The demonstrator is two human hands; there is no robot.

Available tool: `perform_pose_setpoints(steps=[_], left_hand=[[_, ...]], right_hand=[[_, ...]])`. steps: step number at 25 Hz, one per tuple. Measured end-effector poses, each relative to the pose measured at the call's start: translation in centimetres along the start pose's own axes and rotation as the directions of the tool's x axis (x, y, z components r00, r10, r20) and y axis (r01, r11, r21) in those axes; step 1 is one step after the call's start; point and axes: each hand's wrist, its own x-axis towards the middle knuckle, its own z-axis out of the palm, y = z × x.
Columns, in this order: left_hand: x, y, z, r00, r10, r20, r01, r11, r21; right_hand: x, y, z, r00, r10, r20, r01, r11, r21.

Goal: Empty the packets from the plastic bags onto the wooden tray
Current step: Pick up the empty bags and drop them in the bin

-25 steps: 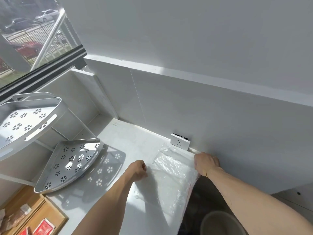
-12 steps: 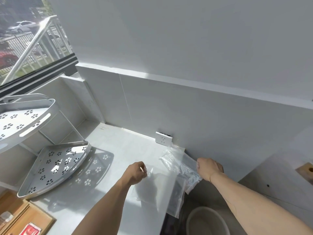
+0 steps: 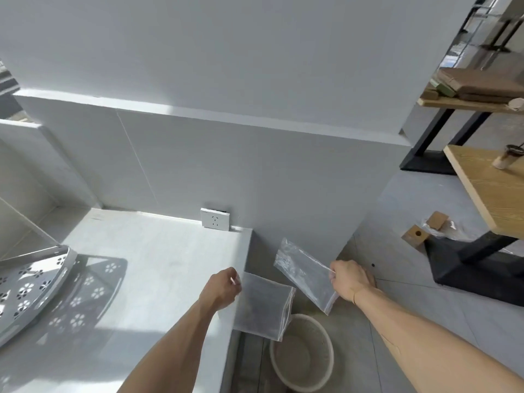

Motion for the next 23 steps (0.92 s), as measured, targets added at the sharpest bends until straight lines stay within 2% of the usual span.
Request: perform_pose_setpoints(steps=[9, 12, 18, 23], left_hand=[[1.8, 6.3, 8.5, 0.998, 0.07, 0.001, -0.068, 0.969, 0.236], [2.2, 8.5, 11.5, 0.997, 0.079, -0.008, -0.074, 0.963, 0.259], [2.9, 10.0, 16.4, 0.998, 0.014, -0.068, 0.005, 0.961, 0.277], [3.2, 8.1, 20.6, 0.998, -0.055, -0.002, 0.053, 0.952, 0.303]], right_hand=[[-1.7, 9.7, 1.9, 0.992, 0.123, 0.027, -0.124, 0.989, 0.078], [-1.8, 13.2, 3.2, 0.989, 0.139, 0.045, -0.143, 0.984, 0.109], [-1.1, 16.7, 7.3, 0.985, 0.124, 0.122, -0.144, 0.974, 0.177], [0.3, 17.2, 12.5, 0.967, 0.112, 0.23, -0.167, 0.958, 0.234]])
